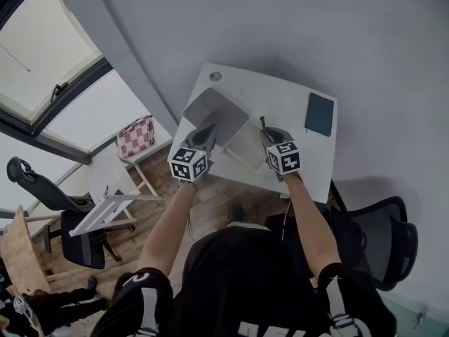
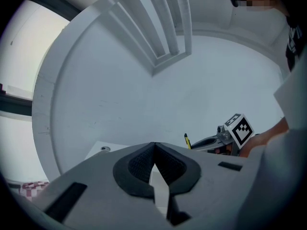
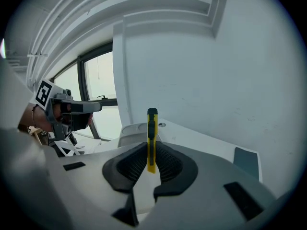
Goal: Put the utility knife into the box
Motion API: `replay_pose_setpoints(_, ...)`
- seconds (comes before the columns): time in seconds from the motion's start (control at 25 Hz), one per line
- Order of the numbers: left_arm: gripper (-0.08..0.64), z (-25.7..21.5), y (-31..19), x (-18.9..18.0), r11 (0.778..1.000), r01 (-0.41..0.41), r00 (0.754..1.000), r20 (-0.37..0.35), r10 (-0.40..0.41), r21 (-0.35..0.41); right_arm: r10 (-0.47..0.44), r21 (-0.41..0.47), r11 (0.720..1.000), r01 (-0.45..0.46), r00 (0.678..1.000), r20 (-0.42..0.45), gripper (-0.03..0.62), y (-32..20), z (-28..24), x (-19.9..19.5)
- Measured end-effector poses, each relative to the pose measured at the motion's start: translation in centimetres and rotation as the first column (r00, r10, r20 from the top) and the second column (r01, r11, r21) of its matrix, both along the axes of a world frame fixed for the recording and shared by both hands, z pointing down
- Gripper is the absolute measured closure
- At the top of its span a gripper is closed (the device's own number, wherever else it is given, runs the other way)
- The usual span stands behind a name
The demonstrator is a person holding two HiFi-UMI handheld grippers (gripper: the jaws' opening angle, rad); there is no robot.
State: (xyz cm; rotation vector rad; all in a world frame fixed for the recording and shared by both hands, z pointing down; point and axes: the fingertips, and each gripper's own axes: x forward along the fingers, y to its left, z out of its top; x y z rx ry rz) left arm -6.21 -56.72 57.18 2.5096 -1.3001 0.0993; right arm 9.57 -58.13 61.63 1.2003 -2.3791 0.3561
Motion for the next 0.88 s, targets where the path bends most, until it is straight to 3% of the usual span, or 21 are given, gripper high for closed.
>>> replay_pose_setpoints(0.88, 0.535, 6.9, -2.5, 0.7, 0.994, -0.005, 0.999, 0.032, 0.009, -0.105, -0.092, -0.223, 0.972, 0.072, 0.992, -0.081, 0.525, -1.5, 11.6, -1.6)
